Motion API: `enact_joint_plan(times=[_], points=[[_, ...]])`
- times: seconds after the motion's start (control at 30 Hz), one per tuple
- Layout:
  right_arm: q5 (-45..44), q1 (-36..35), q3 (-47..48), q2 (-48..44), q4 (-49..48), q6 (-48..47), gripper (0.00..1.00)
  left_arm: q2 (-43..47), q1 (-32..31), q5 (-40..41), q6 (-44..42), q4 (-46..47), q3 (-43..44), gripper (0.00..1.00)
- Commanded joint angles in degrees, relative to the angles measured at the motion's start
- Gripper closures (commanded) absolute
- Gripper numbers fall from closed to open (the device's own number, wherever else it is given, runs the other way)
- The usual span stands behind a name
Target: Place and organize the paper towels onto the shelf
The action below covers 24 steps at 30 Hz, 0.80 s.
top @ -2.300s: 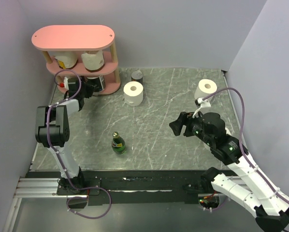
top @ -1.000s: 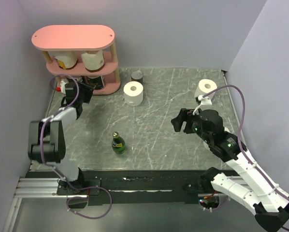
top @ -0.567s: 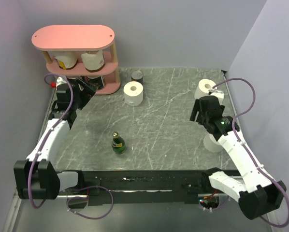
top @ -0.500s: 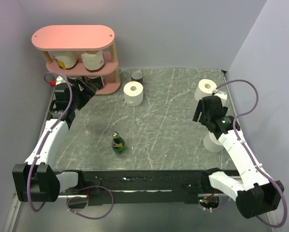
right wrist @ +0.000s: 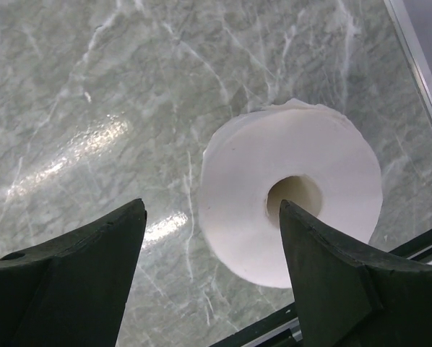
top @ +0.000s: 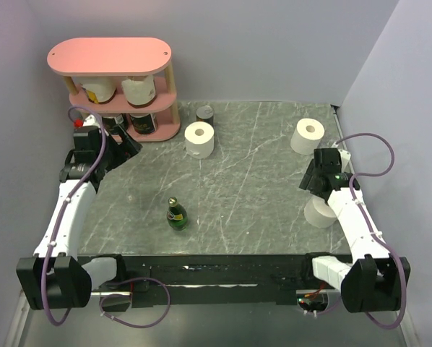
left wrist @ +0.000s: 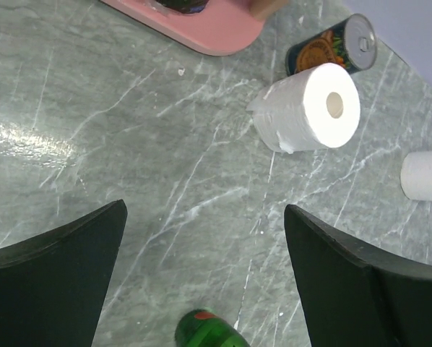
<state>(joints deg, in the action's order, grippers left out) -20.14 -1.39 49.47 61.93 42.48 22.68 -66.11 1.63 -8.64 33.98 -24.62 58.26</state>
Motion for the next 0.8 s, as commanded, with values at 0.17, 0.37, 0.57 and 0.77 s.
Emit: enact_joint_plan(times=[0.17,0.37,0.57,0.77], points=[[1.6,5.0,-1.0,2.3,-4.7,1.2,0.18,2.6,0.5,-4.2,-1.2,1.9,-0.6,0.04],[4.1,6.4,-2.1,5.7,-7.2,1.2,0.18,3.0,0.7,-2.8,-0.8,1.7,-0.8,0.04],[6.9,6.5,-3.6,7.0,-10.0,0.0,0.34,3.1,1.7,-2.5,-0.2,1.9,-1.0,0.04],[7.5,6.4,-3.4,6.9,-10.1,-1.0,0.44,3.5,2.0,-1.7,-0.1,1.9,-1.1,0.04]])
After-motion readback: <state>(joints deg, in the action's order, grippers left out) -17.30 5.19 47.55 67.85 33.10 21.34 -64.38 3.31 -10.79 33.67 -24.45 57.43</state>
